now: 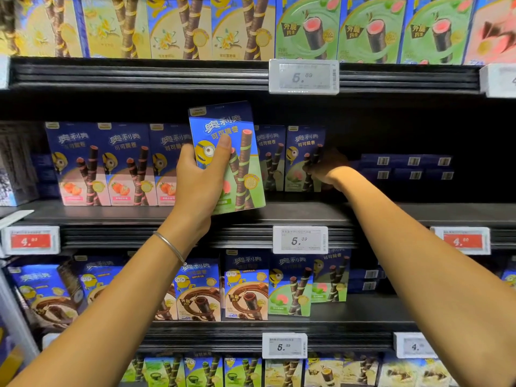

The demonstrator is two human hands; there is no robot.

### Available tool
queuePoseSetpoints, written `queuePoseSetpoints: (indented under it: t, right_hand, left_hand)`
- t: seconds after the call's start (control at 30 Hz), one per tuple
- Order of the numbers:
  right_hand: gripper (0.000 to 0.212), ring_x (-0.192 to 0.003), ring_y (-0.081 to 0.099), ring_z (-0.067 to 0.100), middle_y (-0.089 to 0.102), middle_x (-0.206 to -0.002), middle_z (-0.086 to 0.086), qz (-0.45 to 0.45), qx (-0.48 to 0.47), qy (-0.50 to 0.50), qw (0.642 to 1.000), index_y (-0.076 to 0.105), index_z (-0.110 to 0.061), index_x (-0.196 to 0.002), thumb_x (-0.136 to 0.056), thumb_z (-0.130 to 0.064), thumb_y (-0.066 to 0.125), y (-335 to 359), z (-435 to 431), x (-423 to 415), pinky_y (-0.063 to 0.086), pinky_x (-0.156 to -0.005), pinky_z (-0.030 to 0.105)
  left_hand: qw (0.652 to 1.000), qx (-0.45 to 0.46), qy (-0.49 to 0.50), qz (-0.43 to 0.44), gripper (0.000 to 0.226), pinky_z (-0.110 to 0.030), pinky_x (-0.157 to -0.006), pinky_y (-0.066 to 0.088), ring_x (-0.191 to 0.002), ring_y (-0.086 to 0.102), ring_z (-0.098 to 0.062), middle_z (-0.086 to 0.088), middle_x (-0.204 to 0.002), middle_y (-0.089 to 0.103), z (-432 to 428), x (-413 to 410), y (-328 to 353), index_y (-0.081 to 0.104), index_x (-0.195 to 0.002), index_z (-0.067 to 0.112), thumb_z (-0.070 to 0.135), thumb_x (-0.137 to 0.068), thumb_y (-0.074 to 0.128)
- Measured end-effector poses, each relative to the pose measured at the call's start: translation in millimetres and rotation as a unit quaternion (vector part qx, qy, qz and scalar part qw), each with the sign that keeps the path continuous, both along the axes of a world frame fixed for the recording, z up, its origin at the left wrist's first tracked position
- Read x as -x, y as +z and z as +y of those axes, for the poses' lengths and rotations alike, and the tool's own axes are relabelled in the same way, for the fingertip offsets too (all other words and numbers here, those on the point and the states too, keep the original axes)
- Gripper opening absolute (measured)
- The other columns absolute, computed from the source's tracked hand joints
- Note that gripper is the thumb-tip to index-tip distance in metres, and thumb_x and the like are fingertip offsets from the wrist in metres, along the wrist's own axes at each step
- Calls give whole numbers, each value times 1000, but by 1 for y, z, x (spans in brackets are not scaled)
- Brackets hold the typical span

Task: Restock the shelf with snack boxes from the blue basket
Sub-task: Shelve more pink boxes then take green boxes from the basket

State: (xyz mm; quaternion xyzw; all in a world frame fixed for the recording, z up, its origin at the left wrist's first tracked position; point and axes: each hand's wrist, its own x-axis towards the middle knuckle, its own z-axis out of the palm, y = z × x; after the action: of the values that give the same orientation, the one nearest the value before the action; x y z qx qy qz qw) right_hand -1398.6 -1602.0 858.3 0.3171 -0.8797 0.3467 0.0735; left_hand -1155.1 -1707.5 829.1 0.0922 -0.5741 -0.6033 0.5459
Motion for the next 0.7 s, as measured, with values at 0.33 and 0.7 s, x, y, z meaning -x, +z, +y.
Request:
queuePoseSetpoints:
  t: [0.33, 0.7]
  right_hand:
    - [50, -142, 39, 33, 42, -154, 13, 34, -67, 10, 997, 46, -12, -146, -102, -35, 52, 0, -8, -9, 32, -117, 47]
    - [59, -104, 69, 17, 69, -116, 4, -87, 214, 200, 952, 62, -15, -120, -85, -61, 61, 14, 34, -106, 61, -84, 42]
  left_hand:
    - [1000, -1, -4, -28, 33, -19, -63, 59, -91, 80, -13, -1, -107, 79, 2, 0, -3, 53, -114, 12, 39, -101, 67]
    - [999, 27, 2, -20, 27, -22, -69, 61, -92, 79, -14, 3, -103, 79, 12, 6, -2, 55, -110, 17, 37, -100, 68]
